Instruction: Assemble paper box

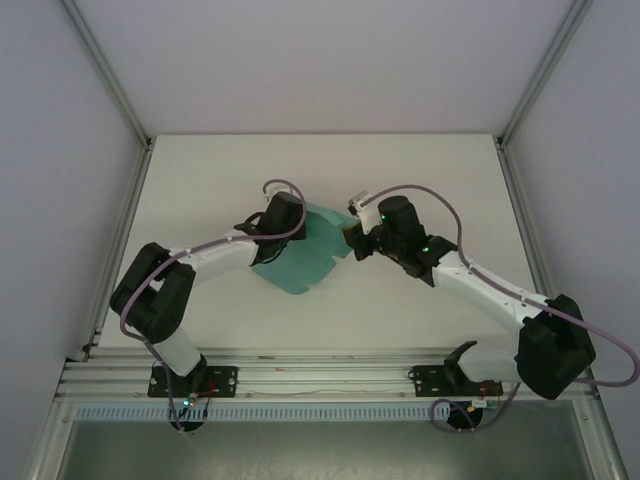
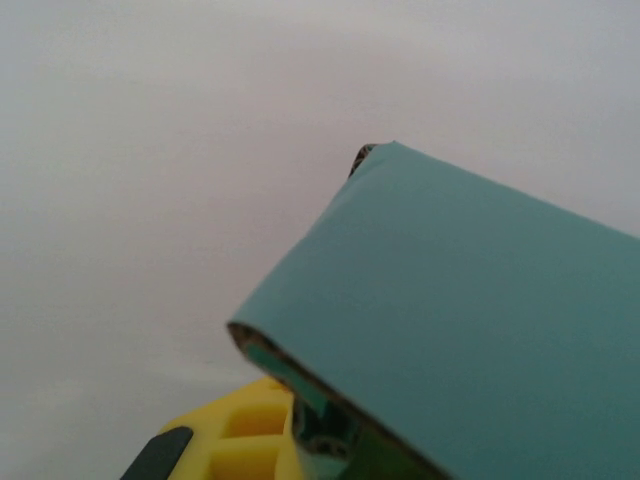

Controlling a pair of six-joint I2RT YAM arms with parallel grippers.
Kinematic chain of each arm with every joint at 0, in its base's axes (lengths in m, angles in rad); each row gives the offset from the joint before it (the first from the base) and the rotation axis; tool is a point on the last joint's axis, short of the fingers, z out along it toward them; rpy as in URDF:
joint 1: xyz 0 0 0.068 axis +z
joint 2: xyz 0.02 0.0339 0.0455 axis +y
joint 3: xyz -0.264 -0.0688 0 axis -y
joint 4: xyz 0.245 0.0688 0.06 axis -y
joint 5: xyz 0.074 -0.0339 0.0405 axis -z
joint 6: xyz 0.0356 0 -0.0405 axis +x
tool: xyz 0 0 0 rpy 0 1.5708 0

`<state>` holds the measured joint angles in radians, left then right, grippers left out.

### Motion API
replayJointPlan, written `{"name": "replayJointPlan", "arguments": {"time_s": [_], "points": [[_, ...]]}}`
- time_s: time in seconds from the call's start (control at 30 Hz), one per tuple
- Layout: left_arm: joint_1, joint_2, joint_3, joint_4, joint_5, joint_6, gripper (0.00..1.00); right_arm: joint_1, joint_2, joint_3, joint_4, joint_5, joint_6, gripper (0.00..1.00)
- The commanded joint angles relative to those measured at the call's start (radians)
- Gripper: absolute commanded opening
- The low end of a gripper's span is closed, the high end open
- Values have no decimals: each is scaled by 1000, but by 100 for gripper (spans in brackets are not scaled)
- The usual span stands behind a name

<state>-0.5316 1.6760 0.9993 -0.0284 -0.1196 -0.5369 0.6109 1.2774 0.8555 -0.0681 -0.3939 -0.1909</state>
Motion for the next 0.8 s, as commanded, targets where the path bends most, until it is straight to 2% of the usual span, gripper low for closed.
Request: {"name": "replayJointPlan", "arguments": {"time_s": [0.0, 0.1, 0.17, 0.2, 0.33, 0.43, 0.6, 0.77], "points": [[64, 68, 30, -244, -363, -79, 0, 12, -33, 11, -6, -16, 19, 0], [64, 78, 41, -255, -357, -68, 0, 14, -38, 10, 0, -13, 26, 0], [63, 57, 8, -184, -309, -21, 0, 14, -42, 8, 4, -22, 24, 0], [63, 40, -19, -128, -261, 27, 0, 14, -44, 8, 4, -28, 17, 0], [94, -41, -146, 102, -6, 105, 17, 15, -35, -1, 5, -36, 2, 0], [135, -60, -196, 179, 138, 117, 17, 7, -14, -11, 9, -58, 9, 0], [142, -52, -260, 257, 231, 175, 19, 1, 40, -40, 31, -112, 5, 0], [158, -1, -278, 312, 294, 163, 20, 1, 84, -62, 68, -137, 7, 0]]}}
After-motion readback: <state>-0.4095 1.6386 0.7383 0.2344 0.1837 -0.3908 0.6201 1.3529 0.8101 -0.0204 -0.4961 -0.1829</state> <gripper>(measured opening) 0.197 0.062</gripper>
